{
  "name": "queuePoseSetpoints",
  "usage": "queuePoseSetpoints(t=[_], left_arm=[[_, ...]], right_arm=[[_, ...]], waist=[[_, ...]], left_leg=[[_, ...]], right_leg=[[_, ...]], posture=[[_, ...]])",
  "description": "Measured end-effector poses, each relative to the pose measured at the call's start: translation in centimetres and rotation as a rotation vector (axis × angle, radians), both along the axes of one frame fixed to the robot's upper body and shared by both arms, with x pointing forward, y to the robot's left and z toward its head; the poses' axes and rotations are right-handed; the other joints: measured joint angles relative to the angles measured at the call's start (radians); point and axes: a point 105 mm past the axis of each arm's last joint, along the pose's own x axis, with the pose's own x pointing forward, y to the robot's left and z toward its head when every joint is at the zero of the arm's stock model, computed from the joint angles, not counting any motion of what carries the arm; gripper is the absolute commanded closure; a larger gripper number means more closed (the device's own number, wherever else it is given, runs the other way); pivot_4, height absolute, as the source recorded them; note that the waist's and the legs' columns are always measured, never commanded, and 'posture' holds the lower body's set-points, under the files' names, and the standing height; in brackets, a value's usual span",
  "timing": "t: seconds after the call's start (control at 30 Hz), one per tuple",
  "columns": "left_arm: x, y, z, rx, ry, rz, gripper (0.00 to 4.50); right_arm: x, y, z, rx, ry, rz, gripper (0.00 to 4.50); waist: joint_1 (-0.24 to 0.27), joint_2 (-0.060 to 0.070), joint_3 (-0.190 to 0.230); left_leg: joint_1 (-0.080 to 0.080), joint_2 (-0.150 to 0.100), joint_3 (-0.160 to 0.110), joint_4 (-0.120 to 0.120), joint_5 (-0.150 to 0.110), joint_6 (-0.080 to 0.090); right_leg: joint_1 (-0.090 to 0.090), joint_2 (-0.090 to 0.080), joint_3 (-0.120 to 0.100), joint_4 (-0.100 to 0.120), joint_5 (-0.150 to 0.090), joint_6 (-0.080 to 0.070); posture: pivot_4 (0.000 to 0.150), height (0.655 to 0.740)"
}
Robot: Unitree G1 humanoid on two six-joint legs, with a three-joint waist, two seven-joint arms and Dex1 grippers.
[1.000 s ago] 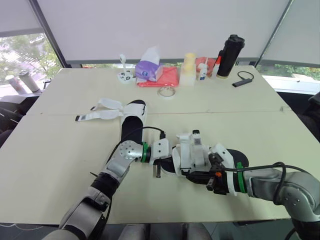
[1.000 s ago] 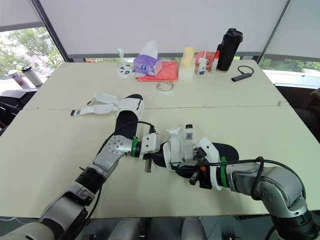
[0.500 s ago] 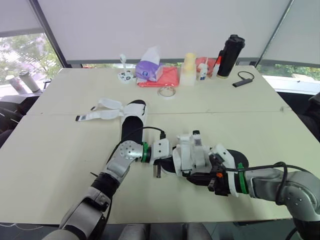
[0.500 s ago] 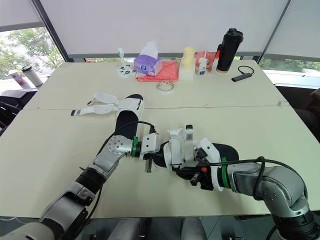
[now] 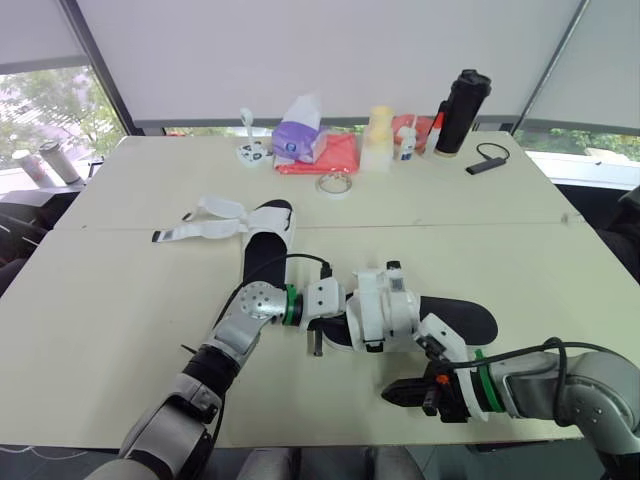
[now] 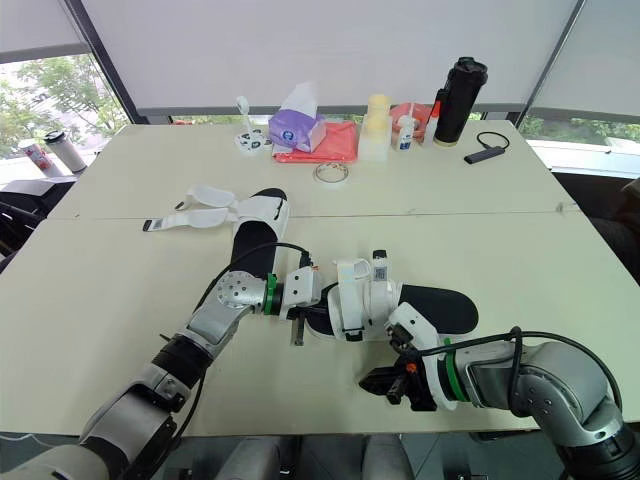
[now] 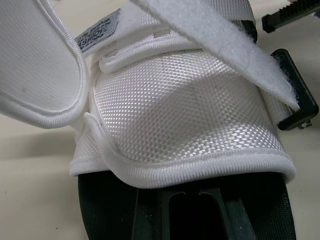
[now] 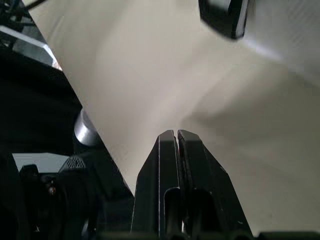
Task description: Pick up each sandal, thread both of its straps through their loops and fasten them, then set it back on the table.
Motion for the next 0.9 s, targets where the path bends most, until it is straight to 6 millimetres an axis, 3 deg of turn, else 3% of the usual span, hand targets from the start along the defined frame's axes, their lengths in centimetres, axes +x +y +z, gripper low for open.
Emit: queuePoseSetpoints(t=[0.2, 0.33, 0.47, 0.9], left_arm=[[-0.1, 0.0, 0.0, -0.002, -0.001, -0.001, 4.50], [-0.1, 0.0, 0.0, -0.003, -0.001, -0.001, 4.50], [-0.1, 0.0, 0.0, -0.003, -0.001, 0.000, 4.50], [-0.1, 0.0, 0.0, -0.005, -0.001, 0.002, 4.50]], right_arm=[[0.9, 0.2, 1.2, 0.052, -0.060, -0.022, 4.47], [1.0, 0.3, 1.6, 0.093, -0.055, -0.027, 3.16], [1.2, 0.2, 1.5, 0.106, -0.039, -0.052, 1.11], [2.2, 0.9, 2.1, 0.178, -0.031, -0.087, 1.11]], waist=[[0.000, 0.000, 0.000], [0.000, 0.000, 0.000], [0.000, 0.000, 0.000], [0.000, 0.000, 0.000]], left_leg=[[0.000, 0.000, 0.000, 0.000, 0.000, 0.000], [0.000, 0.000, 0.000, 0.000, 0.000, 0.000], [0.000, 0.000, 0.000, 0.000, 0.000, 0.000], [0.000, 0.000, 0.000, 0.000, 0.000, 0.000]], right_leg=[[0.000, 0.000, 0.000, 0.000, 0.000, 0.000], [0.000, 0.000, 0.000, -0.001, 0.000, 0.000], [0.000, 0.000, 0.000, -0.001, 0.000, 0.000], [0.000, 0.000, 0.000, -0.001, 0.000, 0.000]], posture=[[0.150, 0.7296], [0.150, 0.7296], [0.150, 0.7296], [0.150, 0.7296]])
